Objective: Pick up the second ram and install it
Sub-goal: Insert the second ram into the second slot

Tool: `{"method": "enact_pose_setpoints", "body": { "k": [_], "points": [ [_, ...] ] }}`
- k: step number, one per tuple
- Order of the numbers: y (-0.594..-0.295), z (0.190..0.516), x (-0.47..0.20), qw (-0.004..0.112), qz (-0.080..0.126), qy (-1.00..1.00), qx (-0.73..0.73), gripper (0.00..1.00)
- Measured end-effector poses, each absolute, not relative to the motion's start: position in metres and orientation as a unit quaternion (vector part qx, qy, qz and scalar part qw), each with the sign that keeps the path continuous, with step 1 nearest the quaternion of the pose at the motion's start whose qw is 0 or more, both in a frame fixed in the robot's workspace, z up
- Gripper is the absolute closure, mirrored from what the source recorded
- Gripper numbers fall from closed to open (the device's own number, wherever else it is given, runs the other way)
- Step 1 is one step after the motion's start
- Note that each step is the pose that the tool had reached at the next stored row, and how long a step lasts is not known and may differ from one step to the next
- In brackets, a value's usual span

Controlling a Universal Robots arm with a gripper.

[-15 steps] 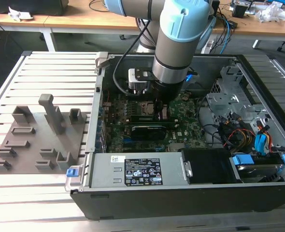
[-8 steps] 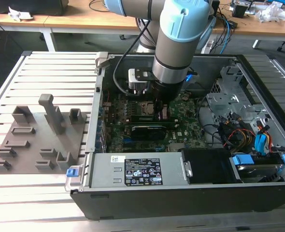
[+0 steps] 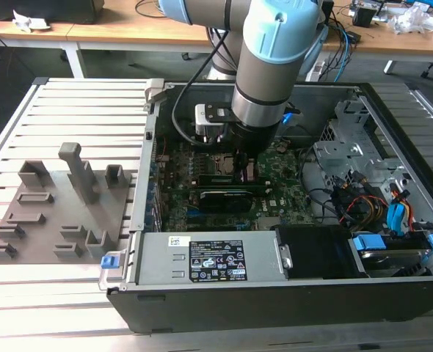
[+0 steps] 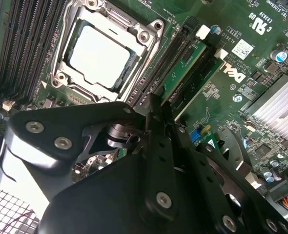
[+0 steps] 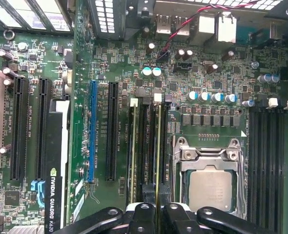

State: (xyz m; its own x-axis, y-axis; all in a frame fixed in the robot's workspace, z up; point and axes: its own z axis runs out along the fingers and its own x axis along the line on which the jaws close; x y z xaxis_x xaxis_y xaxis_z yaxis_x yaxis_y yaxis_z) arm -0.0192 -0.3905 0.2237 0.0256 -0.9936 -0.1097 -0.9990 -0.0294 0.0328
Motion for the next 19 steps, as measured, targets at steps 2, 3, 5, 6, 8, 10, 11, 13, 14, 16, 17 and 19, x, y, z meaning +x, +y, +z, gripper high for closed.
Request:
{"method": "enact_pose_setpoints", "body": {
  "k": [2, 3, 5, 6, 8, 10, 11, 13, 14, 16, 17, 19],
  "points": [
    [-0.391, 0.223, -0.019, 0.026, 0.051, 0.696, -0.716, 0.86],
    [-0.390, 0.222, -0.019, 0.026, 0.051, 0.696, -0.716, 0.86],
    [-0.390, 0.221, -0.019, 0.026, 0.051, 0.696, -0.716, 0.86],
    [-0.390, 0.221, -0.019, 0.026, 0.051, 0.696, -0.716, 0.86],
    [-0.390, 0.220, -0.018, 0.027, 0.051, 0.696, -0.716, 0.79],
    [-0.390, 0.221, -0.019, 0.026, 0.051, 0.696, -0.716, 0.79],
    [-0.390, 0.225, -0.019, 0.026, 0.051, 0.696, -0.716, 0.79],
    [-0.390, 0.242, -0.019, 0.026, 0.051, 0.696, -0.716, 0.79],
    [-0.388, 0.251, -0.019, 0.026, 0.051, 0.696, -0.716, 0.79],
    [-0.382, 0.273, -0.019, 0.010, 0.035, 0.697, -0.716, 0.89],
    [-0.381, 0.276, -0.019, 0.003, 0.028, 0.697, -0.716, 0.89],
    [-0.380, 0.278, -0.019, -0.002, 0.023, 0.698, -0.716, 0.89]
  ]
}}
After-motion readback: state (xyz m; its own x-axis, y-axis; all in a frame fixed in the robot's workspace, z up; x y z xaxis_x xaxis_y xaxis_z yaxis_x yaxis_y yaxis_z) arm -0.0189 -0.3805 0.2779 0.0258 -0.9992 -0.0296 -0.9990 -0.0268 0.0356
